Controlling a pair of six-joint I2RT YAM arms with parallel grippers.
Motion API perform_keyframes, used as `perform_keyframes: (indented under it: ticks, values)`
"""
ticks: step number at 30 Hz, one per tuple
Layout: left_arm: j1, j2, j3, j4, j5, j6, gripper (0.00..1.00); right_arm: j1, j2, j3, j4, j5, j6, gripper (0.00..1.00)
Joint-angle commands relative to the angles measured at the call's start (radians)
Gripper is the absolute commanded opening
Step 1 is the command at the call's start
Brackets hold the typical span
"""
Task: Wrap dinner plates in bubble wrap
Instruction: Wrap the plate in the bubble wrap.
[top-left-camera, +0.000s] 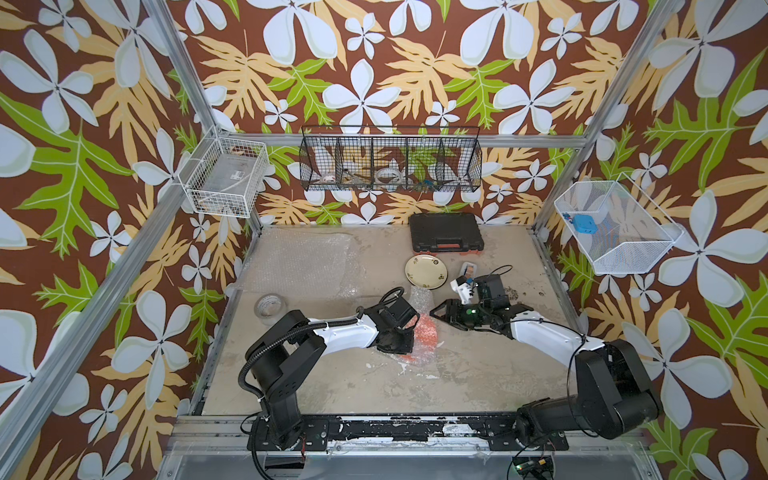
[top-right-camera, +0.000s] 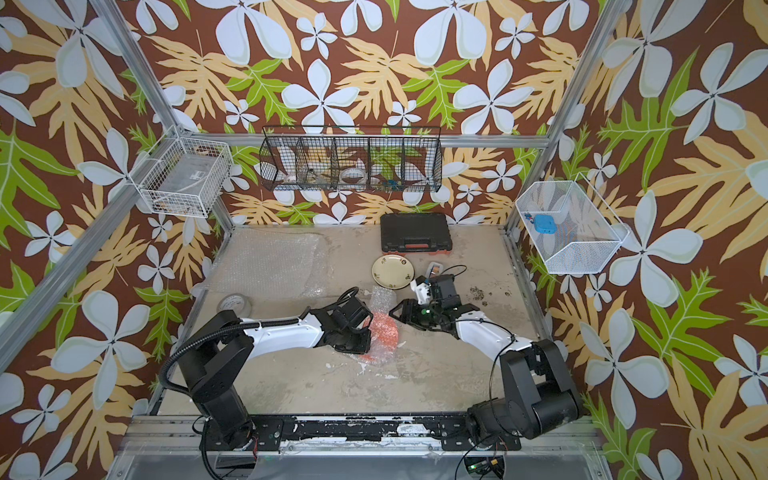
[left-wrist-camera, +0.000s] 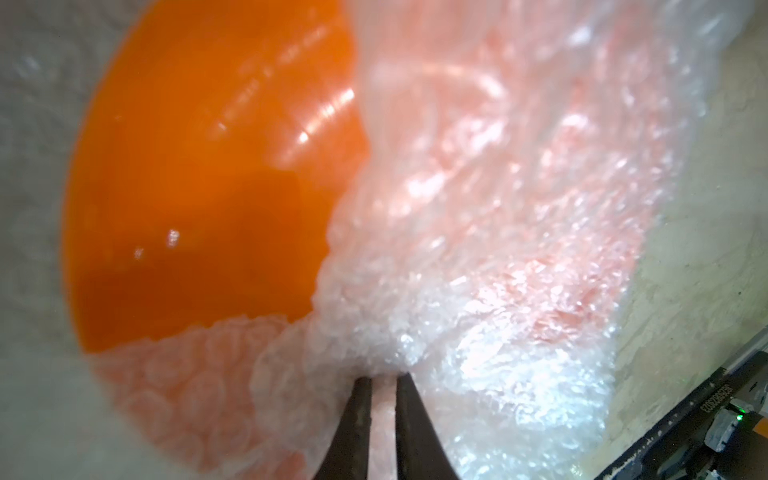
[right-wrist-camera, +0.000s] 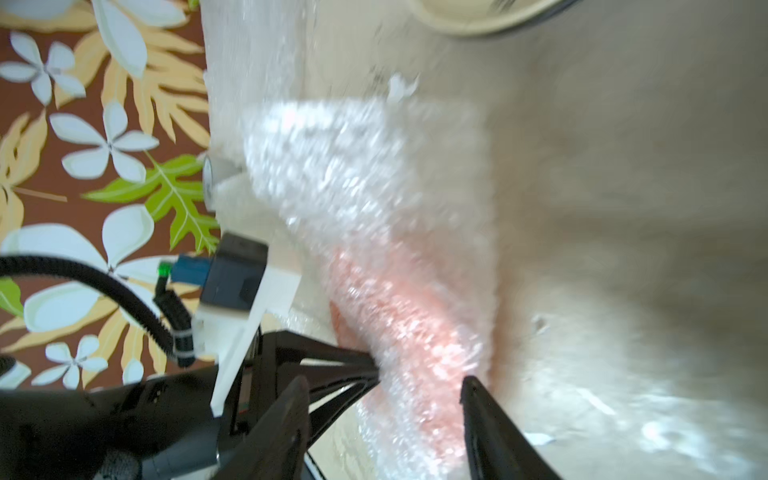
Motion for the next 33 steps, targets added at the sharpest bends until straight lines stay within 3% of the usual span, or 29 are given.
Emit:
perform_keyframes:
  ticks: [1, 4, 9, 15, 33]
  values:
    - [0.003, 0.021, -0.02, -0.111, -0.05, 0.011, 0.16, -0.062, 0.06, 0.035, 0.03, -0.042, -0.069, 0.67]
    - [0.003, 0.023, -0.02, -0.111, -0.044, 0.016, 0.16, -0.084, 0.146, 0.072, 0.102, -0.104, -0.075, 0.75]
    - [0.002, 0.02, -0.016, -0.118, -0.044, 0.023, 0.15, -0.079, 0.244, 0.121, 0.234, -0.204, -0.042, 0.73]
    - [0.002, 0.019, -0.016, -0.119, -0.037, 0.02, 0.15, -0.064, 0.361, 0.238, 0.152, -0.243, -0.123, 0.75]
    - [0.002, 0.02, -0.02, -0.128, -0.044, 0.016, 0.15, -0.066, 0.472, 0.295, 0.142, -0.187, -0.131, 0.2]
